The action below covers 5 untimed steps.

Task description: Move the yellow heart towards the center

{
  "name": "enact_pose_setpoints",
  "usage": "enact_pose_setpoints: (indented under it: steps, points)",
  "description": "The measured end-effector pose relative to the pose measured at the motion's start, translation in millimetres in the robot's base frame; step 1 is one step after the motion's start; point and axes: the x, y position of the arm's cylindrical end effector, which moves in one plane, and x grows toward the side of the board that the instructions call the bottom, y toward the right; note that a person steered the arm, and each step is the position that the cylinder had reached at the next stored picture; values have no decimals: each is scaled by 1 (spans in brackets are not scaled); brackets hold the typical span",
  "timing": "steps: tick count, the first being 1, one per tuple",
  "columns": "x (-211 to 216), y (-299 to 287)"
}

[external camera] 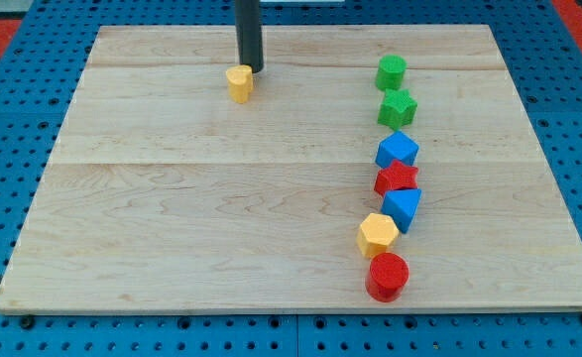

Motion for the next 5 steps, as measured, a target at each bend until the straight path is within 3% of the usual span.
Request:
enact_pose_setpoints:
  steps: [1, 3, 4, 5]
  points:
    - [65, 23]
    - [46, 12]
    - [58, -33]
    - [100, -59]
